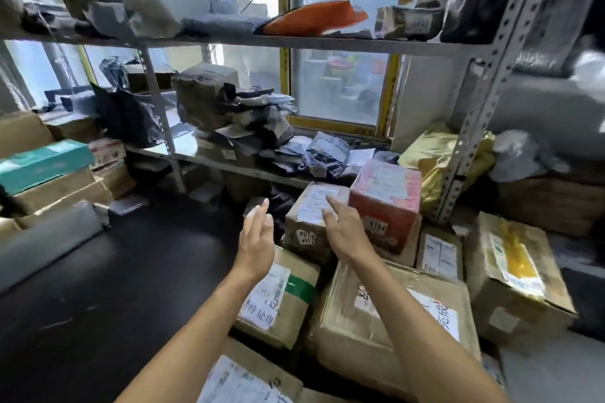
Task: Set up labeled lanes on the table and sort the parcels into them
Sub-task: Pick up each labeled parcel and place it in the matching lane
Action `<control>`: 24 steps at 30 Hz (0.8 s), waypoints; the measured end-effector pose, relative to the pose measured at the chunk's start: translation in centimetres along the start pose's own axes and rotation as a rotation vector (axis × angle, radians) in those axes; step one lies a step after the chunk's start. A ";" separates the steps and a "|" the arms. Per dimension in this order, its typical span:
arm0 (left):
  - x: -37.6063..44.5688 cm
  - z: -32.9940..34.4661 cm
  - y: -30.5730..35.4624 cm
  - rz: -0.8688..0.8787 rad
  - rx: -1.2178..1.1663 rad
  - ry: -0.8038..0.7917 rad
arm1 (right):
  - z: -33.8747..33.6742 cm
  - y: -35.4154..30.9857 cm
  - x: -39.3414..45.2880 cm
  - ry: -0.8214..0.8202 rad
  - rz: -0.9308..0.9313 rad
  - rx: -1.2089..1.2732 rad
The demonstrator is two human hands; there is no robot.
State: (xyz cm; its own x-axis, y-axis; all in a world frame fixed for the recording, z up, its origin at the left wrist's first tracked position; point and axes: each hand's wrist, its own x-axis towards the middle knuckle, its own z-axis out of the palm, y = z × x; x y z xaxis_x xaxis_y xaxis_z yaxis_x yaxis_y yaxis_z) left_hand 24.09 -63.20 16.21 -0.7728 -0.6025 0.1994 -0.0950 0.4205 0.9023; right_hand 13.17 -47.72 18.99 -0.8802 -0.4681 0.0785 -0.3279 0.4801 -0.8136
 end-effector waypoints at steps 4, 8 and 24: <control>6.0 1.6 -1.3 -0.058 -0.228 -0.121 | 2.2 -0.9 3.4 -0.017 0.163 0.008; 10.6 3.0 -3.0 -0.228 -0.352 -0.245 | 4.1 -2.0 5.6 0.021 0.424 0.083; 14.8 3.8 -6.9 -0.350 -0.463 -0.608 | 7.7 -3.3 9.6 0.300 0.667 0.509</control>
State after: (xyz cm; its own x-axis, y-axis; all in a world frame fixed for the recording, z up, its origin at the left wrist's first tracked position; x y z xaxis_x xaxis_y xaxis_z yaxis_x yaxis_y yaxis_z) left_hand 10.96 -72.39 11.51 -0.9628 -0.1202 -0.2420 -0.2274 -0.1234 0.9659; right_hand 8.47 -59.50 17.99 -0.9098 0.0395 -0.4132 0.4139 0.1620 -0.8958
